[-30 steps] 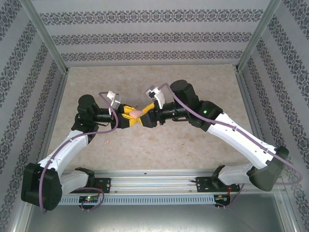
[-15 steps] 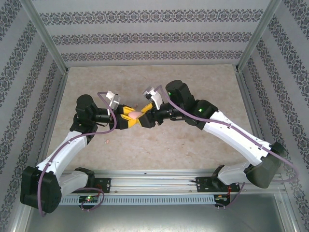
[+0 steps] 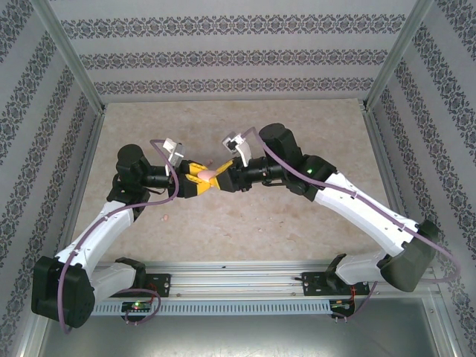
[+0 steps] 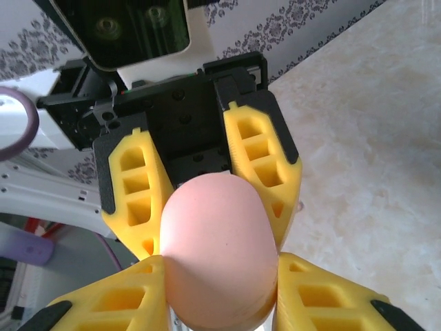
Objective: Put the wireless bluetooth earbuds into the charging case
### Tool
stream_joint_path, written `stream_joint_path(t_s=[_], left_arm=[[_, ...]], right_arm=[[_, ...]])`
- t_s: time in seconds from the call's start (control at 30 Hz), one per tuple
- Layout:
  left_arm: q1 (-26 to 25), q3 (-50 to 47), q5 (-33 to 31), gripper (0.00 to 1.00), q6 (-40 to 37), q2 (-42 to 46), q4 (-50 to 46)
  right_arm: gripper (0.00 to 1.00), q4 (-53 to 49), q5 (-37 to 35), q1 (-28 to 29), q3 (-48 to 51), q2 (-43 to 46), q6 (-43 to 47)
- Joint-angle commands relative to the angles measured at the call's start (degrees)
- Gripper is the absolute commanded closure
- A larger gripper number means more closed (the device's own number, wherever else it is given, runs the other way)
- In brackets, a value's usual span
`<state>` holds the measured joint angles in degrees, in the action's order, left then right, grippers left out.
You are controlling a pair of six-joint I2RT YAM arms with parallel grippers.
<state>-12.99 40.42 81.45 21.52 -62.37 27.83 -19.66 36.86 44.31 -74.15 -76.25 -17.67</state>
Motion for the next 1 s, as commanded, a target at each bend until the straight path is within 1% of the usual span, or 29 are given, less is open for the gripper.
stream_joint_path(t_s=[0.0,0.13,0.3,0.37,0.47,0.87,0.97], left_arm=[[-0.85,2.31,3.45,0.93,-0.36,1.77,1.87],[-0.77,2.37,3.51,0.93,-0.50,1.79,1.95],[-0.81,2.53,3.39,0.93,-0.37,1.76,2.04],[-0.89,2.57,3.36,0.93,-0.22,1.68,2.05],[-0.85,2.57,3.36,0.93,-0.12,1.69,2.05],[-0.86,2.32,3.11,0.93,-0.07,1.20,2.62],[-0.88,2.28,3.01,0.93,0.20,0.79,3.10]], right_arm=[[0.79,8.27,-2.71,-2.11,2.09,-0.14,-7.98],[0.79,11.29,-1.89,-3.67,3.52,-0.04,-12.51],[0.75,11.58,-2.00,-3.95,3.50,-0.87,-14.84],[0.69,11.49,-2.87,-4.08,3.53,-1.08,-15.63],[0.65,11.78,-4.54,-4.59,4.05,-1.06,-16.91],[0.59,14.27,-7.88,-6.59,5.81,-0.92,-22.23],[0.56,14.77,-8.77,-6.70,6.37,-0.84,-23.52]])
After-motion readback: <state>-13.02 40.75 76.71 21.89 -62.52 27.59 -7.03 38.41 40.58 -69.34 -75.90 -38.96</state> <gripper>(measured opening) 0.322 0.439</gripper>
